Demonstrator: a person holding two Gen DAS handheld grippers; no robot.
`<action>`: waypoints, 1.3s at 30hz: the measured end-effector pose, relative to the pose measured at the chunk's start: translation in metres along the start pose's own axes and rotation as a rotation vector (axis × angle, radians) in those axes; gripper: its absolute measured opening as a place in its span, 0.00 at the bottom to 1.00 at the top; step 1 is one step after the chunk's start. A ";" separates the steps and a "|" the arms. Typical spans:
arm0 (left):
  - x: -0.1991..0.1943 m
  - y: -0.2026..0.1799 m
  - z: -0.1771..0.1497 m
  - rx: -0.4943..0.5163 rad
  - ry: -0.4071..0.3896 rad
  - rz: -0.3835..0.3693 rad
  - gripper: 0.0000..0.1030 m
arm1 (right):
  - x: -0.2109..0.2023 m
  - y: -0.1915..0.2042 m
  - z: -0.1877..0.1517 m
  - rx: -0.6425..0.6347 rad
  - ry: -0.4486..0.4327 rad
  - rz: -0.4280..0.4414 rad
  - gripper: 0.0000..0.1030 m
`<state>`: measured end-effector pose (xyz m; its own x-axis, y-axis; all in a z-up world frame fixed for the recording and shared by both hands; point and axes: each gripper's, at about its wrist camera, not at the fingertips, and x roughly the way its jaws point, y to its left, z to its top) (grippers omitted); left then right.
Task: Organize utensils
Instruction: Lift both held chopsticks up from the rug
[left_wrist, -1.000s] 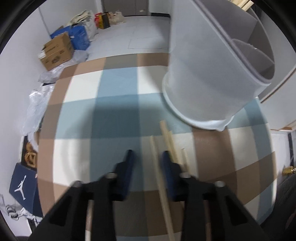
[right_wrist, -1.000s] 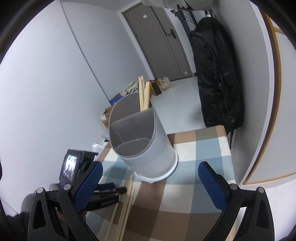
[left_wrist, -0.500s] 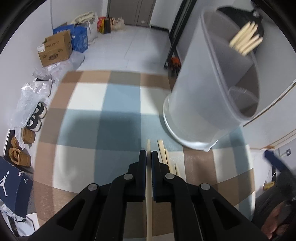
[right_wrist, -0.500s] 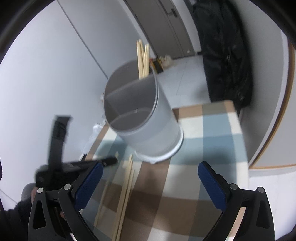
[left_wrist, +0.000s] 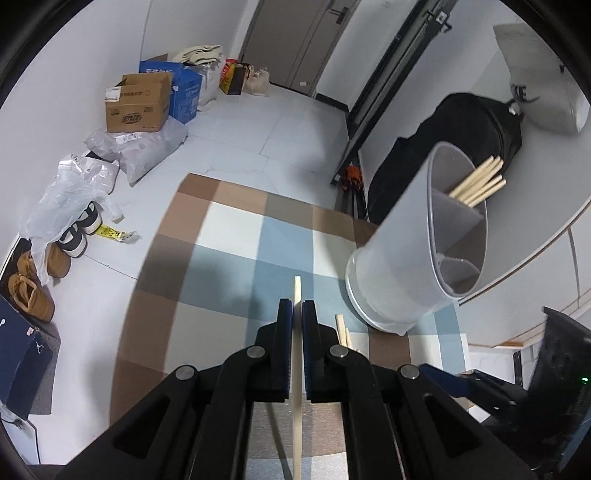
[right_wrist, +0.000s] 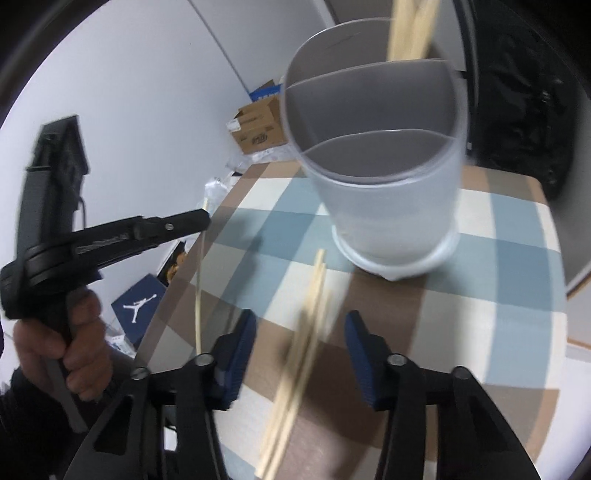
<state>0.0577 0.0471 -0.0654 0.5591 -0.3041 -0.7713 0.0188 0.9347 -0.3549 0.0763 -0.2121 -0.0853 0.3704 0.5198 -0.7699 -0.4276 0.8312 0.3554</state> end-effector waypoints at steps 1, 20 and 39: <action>-0.003 0.003 0.000 -0.005 -0.007 0.000 0.01 | 0.006 0.004 0.002 -0.008 0.011 -0.011 0.35; -0.018 0.044 0.008 -0.089 -0.042 -0.026 0.01 | 0.092 0.031 0.041 -0.137 0.106 -0.269 0.20; -0.021 0.048 0.010 -0.091 -0.044 -0.034 0.01 | 0.098 0.032 0.042 -0.121 0.124 -0.328 0.15</action>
<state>0.0550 0.1001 -0.0613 0.5950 -0.3256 -0.7348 -0.0355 0.9027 -0.4287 0.1333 -0.1260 -0.1268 0.4049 0.1953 -0.8933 -0.3996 0.9165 0.0192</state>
